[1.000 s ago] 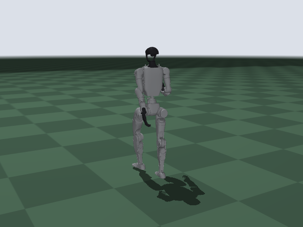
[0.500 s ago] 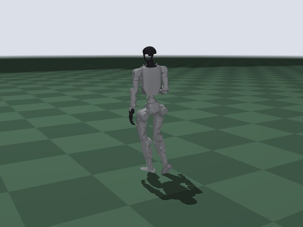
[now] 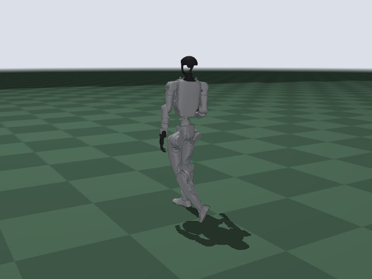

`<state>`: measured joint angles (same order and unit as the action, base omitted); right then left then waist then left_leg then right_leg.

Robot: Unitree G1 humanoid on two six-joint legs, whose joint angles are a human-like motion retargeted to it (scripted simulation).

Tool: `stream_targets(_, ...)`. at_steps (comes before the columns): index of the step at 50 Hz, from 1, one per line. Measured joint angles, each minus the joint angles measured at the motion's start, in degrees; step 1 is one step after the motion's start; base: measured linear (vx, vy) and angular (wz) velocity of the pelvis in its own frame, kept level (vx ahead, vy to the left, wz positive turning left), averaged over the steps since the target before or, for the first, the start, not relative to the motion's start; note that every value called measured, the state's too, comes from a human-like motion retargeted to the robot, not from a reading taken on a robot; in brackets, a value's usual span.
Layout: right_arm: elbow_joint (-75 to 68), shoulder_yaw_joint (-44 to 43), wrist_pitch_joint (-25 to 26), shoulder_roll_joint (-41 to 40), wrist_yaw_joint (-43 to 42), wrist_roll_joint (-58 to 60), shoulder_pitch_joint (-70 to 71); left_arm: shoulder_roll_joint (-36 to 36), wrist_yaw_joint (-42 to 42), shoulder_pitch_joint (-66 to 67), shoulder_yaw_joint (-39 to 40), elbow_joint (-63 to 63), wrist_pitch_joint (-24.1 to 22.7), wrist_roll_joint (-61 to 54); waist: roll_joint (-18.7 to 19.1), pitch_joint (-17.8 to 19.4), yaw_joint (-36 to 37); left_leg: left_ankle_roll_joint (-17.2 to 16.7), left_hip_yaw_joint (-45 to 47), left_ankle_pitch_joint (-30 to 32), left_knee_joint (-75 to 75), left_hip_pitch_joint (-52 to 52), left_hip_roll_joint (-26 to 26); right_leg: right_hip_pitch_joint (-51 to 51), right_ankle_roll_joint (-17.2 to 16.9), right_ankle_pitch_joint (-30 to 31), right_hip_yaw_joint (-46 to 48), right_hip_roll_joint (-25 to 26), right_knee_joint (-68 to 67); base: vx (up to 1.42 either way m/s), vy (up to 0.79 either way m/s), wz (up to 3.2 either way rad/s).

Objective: Walk run

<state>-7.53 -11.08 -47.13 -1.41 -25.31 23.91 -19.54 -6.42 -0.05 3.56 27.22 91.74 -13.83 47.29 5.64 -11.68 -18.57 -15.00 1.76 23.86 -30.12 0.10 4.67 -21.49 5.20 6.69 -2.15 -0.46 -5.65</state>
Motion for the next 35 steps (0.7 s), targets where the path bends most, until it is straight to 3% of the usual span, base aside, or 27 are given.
stream_targets(2, -0.3, -0.5, 0.2, 0.5, -0.5, 0.2, 1.2, 0.2, 0.7, 3.5, -0.1, 2.6, 1.7, 2.0, -2.0, -0.3, 0.6, 0.0, 1.3, 6.1, -10.8, -5.2, 1.6, 2.1, 1.7, -1.7, 3.9, -2.0, -0.8, 0.87, -0.28, -0.2)
stream_targets(3, -0.2, -0.5, 0.3, 0.5, -0.9, 0.6, 1.4, 0.3, 0.7, 5.6, -0.1, 3.4, 2.1, 3.0, -2.3, -0.2, 1.2, 0.0, 0.8, 6.1, -15.3, -7.5, 0.2, 3.9, 3.5, -2.5, 3.0, 0.1, -0.4, 0.91, -0.54, -0.17)
stream_targets(8, -0.4, -1.6, -0.1, 1.5, -2.0, 0.6, 3.5, 2.5, 0.0, 14.4, 0.9, 3.5, 3.1, 6.2, -4.6, -0.1, 6.8, 11.0, 10.5, -9.0, -24.2, -20.6, -8.8, 9.7, 6.3, -4.7, 1.8, 2.6, 1.9, 0.78, -0.33, -0.52)
stream_targets(12, 0.2, -2.2, -0.9, 2.7, -1.4, -0.7, 5.0, 3.6, 0.7, 19.2, 3.5, 3.7, 2.6, 6.8, -6.8, 0.7, 13.0, 15.5, 12.1, -17.7, -12.9, -28.7, -7.9, 13.6, 7.4, -6.2, -1.3, 4.4, 3.2, 0.75, -0.21, -1.02)
stream_targets(18, 1.2, -4.2, -1.3, 4.6, -0.9, -0.6, 7.6, 4.7, 0.7, 21.3, 8.8, 5.2, 3.7, 5.7, -6.9, 2.8, 17.5, 24.3, 12.3, -23.1, 17.0, -33.7, -5.8, 20.2, 9.4, -9.8, -2.5, 7.5, 3.9, 0.71, -0.15, -0.43)
stream_targets(23, 1.4, -4.8, -1.2, 3.5, -1.8, 0.3, 7.8, 5.3, -1.2, 21.0, 11.5, 3.4, 1.6, 4.8, -8.0, 3.5, 18.7, 22.9, 12.0, -27.7, 28.5, -33.0, -2.2, 25.5, 9.2, -10.2, -0.8, 7.4, 2.4, 0.9, -0.07, -0.22)
stream_targets(26, 0.8, -5.4, -0.9, 2.2, -1.9, 1.1, 6.4, 4.3, -1.4, 20.5, 11.7, 1.8, 1.6, 6.2, -8.1, 2.3, 20.3, 23.3, 18.1, -25.3, 24.3, -31.4, -4.2, 27.6, 6.8, -5.4, -0.1, 7.9, -0.2, 0.93, -0.03, -0.43)
stream_targets(29, 0.1, -5.3, -0.8, 1.2, -1.9, 1.8, 4.3, 2.6, -0.6, 19.6, 11.7, 1.6, 2.5, 6.3, -8.6, 0.5, 21.4, 23.2, 10.4, -21.0, 22.2, -30.3, -1.9, 28.4, 1.2, 6.7, 3.0, 6.2, -5.0, 1.17, -0.02, -0.48)
stream_targets(32, -0.4, -3.7, -0.6, 0.6, -1.4, 1.6, 3.3, -0.4, -1.4, 16.5, 10.5, 3.7, 3.5, 2.3, -8.4, 0.0, 19.4, 25.3, 6.6, -24.6, 17.2, -29.5, -1.3, 24.8, -6.3, 20.4, 1.6, 7.1, -17.3, 1.07, -0.07, 0.1)
stream_targets(35, -1.0, -2.6, -0.7, 1.0, -0.5, 1.0, 4.8, -3.8, -3.8, 10.6, 7.6, 5.7, 5.2, -3.6, -8.2, 1.8, 17.1, 26.0, 10.1, -29.3, 15.8, -23.2, -1.1, 16.6, -11.1, 23.3, 0.2, 9.5, -39.6, 0.82, -0.14, 0.19)
